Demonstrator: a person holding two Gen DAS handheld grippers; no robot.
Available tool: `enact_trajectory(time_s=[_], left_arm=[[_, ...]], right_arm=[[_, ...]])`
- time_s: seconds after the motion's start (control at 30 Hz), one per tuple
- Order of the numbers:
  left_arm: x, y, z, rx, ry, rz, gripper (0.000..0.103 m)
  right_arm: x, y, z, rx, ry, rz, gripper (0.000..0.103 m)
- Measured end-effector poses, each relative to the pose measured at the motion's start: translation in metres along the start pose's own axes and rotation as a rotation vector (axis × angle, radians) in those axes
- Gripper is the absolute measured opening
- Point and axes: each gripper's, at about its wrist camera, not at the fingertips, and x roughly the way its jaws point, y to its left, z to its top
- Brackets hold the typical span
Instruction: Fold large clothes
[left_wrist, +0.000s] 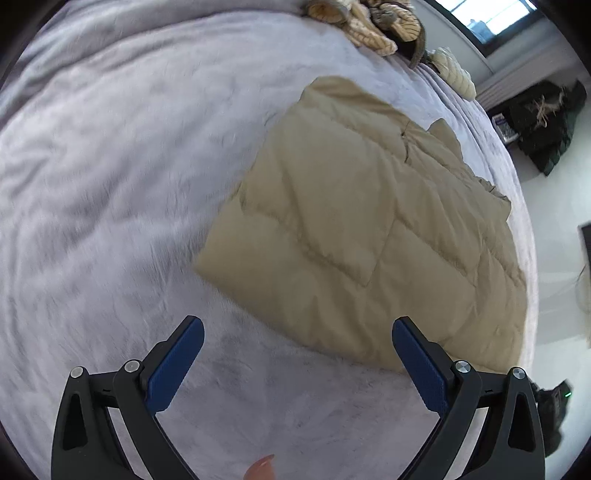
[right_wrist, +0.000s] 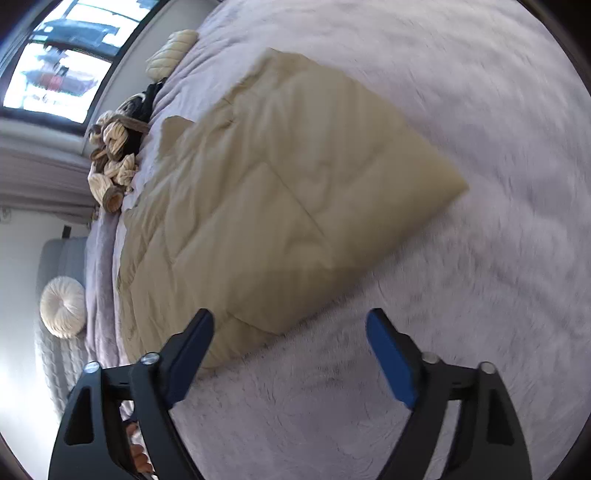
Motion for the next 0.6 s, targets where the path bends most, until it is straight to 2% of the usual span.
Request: enact_trajectory(time_s=[0.27, 0.43, 0.6], left_arm=[[0.034, 0.026, -0.005, -0.165, 0.095, -0.124, 0.102], [0.054, 0.021, -0.003, -0.157, 0.112, -0.165, 0.102], [0.061, 0.011, 0.010, -0.164, 0.068, -0.207, 0.102]], right_arm=[[0.019, -0.016, -0.001, 0.103, 0.056, 0.144, 0.103], [0.036, -0.021, 0.005, 0.140, 0.066, 0.216, 0.103], [0.053, -0.016, 0.014, 0.158, 0.069, 0.312, 0.103]])
